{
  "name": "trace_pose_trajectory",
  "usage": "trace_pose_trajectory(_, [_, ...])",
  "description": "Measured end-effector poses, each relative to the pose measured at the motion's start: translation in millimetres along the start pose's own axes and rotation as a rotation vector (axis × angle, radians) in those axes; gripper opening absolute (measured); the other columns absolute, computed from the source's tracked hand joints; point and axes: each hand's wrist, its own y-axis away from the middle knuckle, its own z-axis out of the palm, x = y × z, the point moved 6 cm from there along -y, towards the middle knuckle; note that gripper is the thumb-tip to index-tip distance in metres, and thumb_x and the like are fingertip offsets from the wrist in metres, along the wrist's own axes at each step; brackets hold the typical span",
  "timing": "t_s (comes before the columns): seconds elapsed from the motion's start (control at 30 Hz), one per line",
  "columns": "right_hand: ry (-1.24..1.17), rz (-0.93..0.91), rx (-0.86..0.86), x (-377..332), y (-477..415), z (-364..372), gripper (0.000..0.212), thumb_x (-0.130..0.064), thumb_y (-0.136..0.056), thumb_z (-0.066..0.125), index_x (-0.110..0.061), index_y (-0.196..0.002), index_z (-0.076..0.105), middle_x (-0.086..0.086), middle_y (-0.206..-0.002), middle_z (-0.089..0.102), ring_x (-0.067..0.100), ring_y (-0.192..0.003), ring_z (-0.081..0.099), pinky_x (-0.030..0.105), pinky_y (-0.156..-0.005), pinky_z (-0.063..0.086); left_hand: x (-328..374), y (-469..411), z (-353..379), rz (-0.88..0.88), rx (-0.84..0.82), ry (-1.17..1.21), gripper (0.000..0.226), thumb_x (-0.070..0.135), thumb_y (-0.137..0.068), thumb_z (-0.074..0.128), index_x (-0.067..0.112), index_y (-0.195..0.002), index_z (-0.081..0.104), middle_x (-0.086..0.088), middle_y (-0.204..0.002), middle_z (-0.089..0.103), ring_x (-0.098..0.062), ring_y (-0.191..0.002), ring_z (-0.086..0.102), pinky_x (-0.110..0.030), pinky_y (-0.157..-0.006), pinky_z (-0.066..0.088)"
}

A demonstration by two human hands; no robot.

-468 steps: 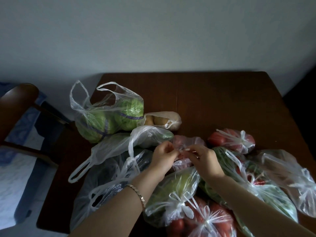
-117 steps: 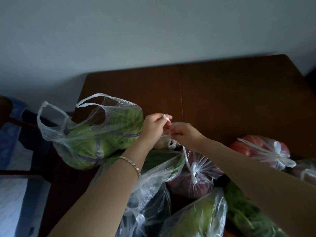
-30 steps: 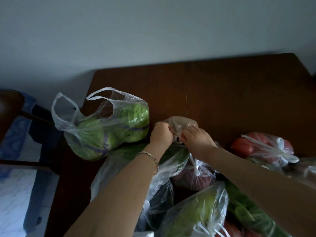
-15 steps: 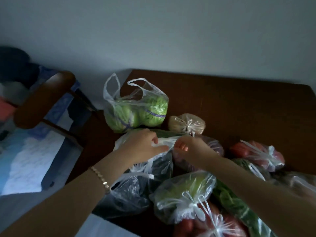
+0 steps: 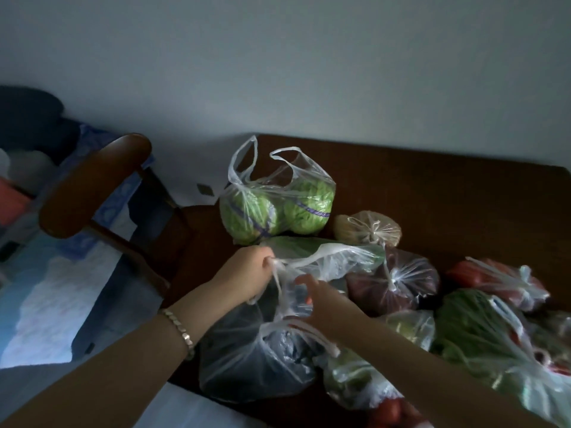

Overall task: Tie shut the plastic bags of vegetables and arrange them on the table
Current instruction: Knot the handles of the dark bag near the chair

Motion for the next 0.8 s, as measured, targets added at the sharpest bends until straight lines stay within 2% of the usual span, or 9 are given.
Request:
trace_pose_trajectory(0.13, [-0.203, 0.092, 0.111, -23, -18, -11, 0.022, -0.028, -0.089, 0.054, -0.009, -0.100, 0.059, 0.005, -0.087, 0.060, 0.018, -0.078, 0.059, 0.030, -0.073, 0.048, -1, -13, -17, 0.082, -0.009, 0.325, 0.018, 0.007, -0.088, 0.049, 0.023, -0.088, 0.057, 0.000, -0.073, 0.059, -0.017, -0.066, 0.057, -0.022, -0.063, 0.042])
trace_pose_trajectory(0.23, [-0.520, 0.228, 0.209, -23, -19, -30, 0.023, -0.014, -0.095, 0.042, -0.003, -0.081, 0.057, 0.007, -0.069, 0.060, 0.014, -0.055, 0.059, 0.026, -0.055, 0.052, -5, -8, -11, 0.037, -0.160, 0.521, 0.030, 0.026, -0.084, 0.064, 0.023, -0.105, 0.043, 0.003, -0.083, 0.056, -0.008, -0.067, 0.059, -0.014, -0.058, 0.046])
trace_pose_trajectory(0.37, [-0.728, 0.372, 0.416, -6, -10, -57, 0.033, -0.005, -0.095, 0.030, -0.003, -0.070, 0.052, 0.006, -0.060, 0.056, 0.015, -0.048, 0.052, 0.026, -0.048, 0.041, -3, 11, 10, 0.189, -0.368, 0.317, 0.050, 0.057, -0.065, 0.072, 0.017, -0.079, 0.045, -0.001, -0.077, 0.049, -0.013, -0.069, 0.048, -0.030, -0.066, 0.041])
trace_pose_trajectory(0.47, [-0.817, 0.428, 0.606, 6, 7, -72, 0.036, -0.010, -0.091, 0.033, -0.011, -0.058, 0.048, 0.005, -0.055, 0.049, 0.019, -0.051, 0.042, 0.027, -0.051, 0.032, 5, 34, 30, 0.351, -0.560, 0.038, 0.061, 0.057, -0.063, 0.074, 0.015, -0.101, 0.052, 0.002, -0.098, 0.051, -0.011, -0.085, 0.051, -0.027, -0.076, 0.046])
trace_pose_trajectory(0.53, [-0.862, 0.438, 0.661, 12, 17, -76, 0.035, -0.010, -0.088, 0.036, -0.014, -0.054, 0.045, 0.003, -0.053, 0.043, 0.018, -0.052, 0.039, 0.027, -0.051, 0.030, 8, 40, 40, 0.431, -0.519, -0.151, 0.052, 0.048, -0.074, 0.069, 0.017, -0.110, 0.050, 0.001, -0.102, 0.049, -0.017, -0.094, 0.054, -0.030, -0.083, 0.047])
trace_pose_trajectory(0.6, [-0.936, 0.449, 0.682, 17, 23, -80, 0.035, -0.010, -0.086, 0.038, -0.016, -0.052, 0.043, 0.000, -0.049, 0.039, 0.016, -0.050, 0.038, 0.027, -0.051, 0.032, 14, 39, 40, 0.459, -0.395, -0.252, 0.018, 0.026, -0.091, 0.051, 0.011, -0.101, 0.056, -0.001, -0.086, 0.047, -0.028, -0.093, 0.057, -0.034, -0.077, 0.045])
trace_pose_trajectory(0.63, [-0.981, 0.451, 0.686, 18, 26, -82, 0.037, -0.010, -0.085, 0.039, -0.017, -0.049, 0.043, -0.002, -0.045, 0.038, 0.016, -0.047, 0.038, 0.026, -0.050, 0.033, 15, 37, 39, 0.437, -0.356, -0.219, 0.014, 0.016, -0.094, 0.043, 0.011, -0.092, 0.056, 0.001, -0.077, 0.045, -0.030, -0.091, 0.057, -0.032, -0.073, 0.044])
trace_pose_trajectory(0.73, [-1.072, 0.401, 0.705, 18, 34, -94, 0.043, -0.009, -0.082, 0.042, -0.018, -0.040, 0.043, -0.002, -0.045, 0.034, 0.013, -0.041, 0.031, 0.023, -0.043, 0.029, -3, 21, 26, 0.177, -0.258, 0.151, 0.033, 0.013, -0.098, 0.034, 0.019, -0.066, 0.042, 0.008, -0.063, 0.037, -0.023, -0.069, 0.048, -0.030, -0.057, 0.037])
trace_pose_trajectory(0.8, [-0.942, 0.319, 0.718, 8, 41, -106, 0.048, -0.009, -0.083, 0.045, -0.018, -0.036, 0.048, -0.003, -0.044, 0.036, 0.012, -0.043, 0.031, 0.023, -0.042, 0.027, -22, 11, 12, -0.010, -0.105, 0.414, 0.042, 0.022, -0.099, 0.031, 0.021, -0.058, 0.033, 0.002, -0.058, 0.035, -0.018, -0.054, 0.036, -0.032, -0.052, 0.028])
